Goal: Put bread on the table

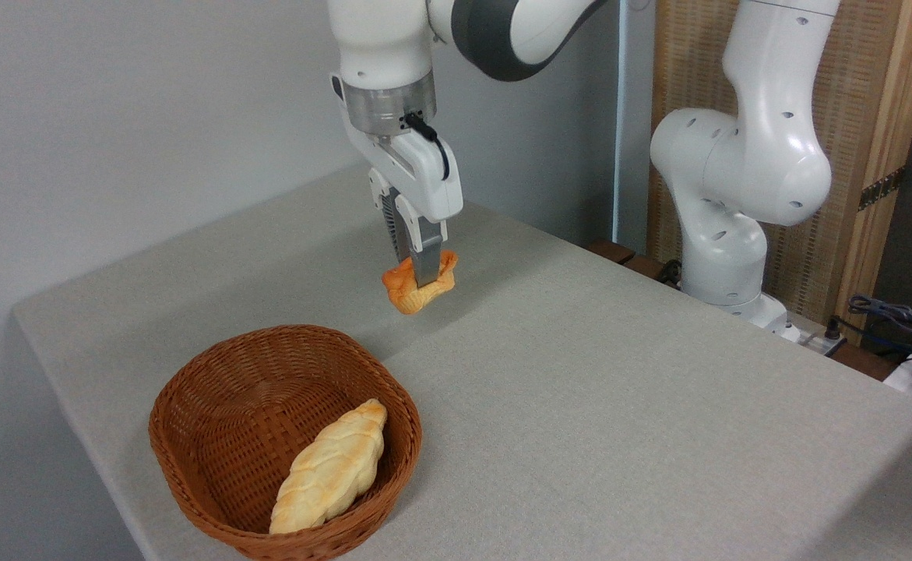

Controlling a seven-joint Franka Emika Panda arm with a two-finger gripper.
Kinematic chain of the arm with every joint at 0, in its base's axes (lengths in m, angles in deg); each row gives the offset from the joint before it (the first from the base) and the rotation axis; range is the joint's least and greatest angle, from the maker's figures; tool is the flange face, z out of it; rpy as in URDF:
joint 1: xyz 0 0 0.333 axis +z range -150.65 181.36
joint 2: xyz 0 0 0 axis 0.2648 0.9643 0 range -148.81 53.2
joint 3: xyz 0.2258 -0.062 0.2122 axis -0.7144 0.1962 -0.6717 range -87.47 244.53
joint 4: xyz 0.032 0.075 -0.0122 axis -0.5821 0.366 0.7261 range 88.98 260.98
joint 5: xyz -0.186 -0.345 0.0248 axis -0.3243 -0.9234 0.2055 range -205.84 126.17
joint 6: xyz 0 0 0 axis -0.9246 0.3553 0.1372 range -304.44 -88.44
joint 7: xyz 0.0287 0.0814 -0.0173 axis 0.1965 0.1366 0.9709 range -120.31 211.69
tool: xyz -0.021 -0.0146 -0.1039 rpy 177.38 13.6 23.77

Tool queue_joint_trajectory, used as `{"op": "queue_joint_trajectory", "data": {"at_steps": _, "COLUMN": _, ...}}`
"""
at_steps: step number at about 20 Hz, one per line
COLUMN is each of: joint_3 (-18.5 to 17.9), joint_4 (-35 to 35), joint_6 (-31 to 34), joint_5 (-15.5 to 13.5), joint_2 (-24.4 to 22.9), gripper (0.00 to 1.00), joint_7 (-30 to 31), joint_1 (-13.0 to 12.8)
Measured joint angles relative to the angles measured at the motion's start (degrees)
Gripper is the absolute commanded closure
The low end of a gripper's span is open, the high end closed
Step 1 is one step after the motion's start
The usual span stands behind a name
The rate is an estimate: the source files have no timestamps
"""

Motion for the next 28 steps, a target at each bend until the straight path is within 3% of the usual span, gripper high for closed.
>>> {"op": "queue_joint_trajectory", "data": {"at_steps": 21, "joint_3": 0.45, "joint_4": 0.84, "joint_6": -1.15, "joint_5": 0.0, "joint_2": -0.05, "gripper": 0.0, "joint_7": 0.0, "joint_1": -0.6}}
{"op": "queue_joint_trajectory", "data": {"at_steps": 28, "joint_3": -2.91, "joint_4": -4.32, "joint_6": -1.5, "joint_5": 0.0, "joint_2": -0.04, "gripper": 0.0, "joint_7": 0.15, "joint_1": -0.09}}
